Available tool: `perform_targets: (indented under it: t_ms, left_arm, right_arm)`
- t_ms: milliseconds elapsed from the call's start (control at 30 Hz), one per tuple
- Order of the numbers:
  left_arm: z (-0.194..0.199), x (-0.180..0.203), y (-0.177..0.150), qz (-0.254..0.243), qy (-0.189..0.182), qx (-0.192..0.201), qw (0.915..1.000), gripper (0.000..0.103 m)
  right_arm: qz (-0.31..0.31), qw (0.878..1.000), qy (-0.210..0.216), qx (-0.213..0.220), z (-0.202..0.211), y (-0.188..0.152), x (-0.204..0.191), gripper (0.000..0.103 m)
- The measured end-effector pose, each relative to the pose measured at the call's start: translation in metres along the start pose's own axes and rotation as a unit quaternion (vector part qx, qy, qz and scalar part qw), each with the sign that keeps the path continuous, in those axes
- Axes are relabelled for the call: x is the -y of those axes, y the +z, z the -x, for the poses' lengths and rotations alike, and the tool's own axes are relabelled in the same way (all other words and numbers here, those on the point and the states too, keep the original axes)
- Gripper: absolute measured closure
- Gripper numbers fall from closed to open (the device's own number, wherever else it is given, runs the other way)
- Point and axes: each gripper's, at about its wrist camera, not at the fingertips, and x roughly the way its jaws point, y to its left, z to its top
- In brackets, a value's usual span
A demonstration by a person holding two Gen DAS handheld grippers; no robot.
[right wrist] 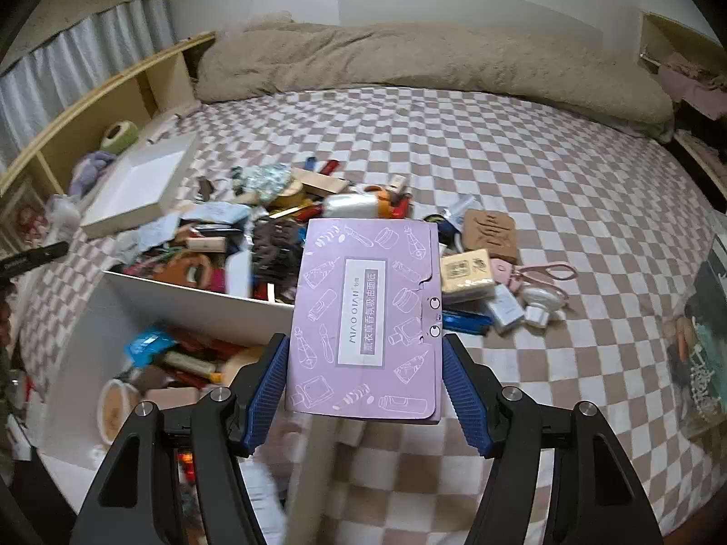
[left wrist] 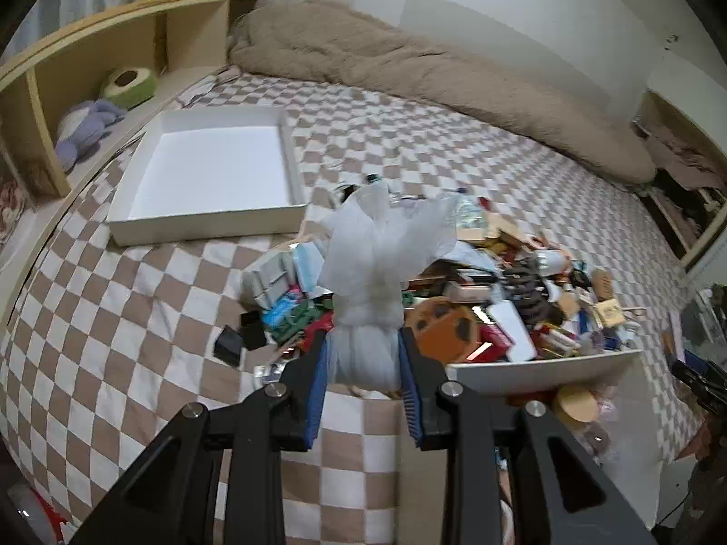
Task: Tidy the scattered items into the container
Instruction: 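Carry the fluffy item and pink card over the white box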
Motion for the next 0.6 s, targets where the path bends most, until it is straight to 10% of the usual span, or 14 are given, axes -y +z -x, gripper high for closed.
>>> perform_targets:
  t_ms: [600]
  left_arm:
    - [0.012,0.085,-0.064,-0.117,-0.064,-0.079,0.9879,0.074]
  right_arm:
    - [-0.001,0.996,0.093,-0.011,0.009,0.001,-0.048,0.036]
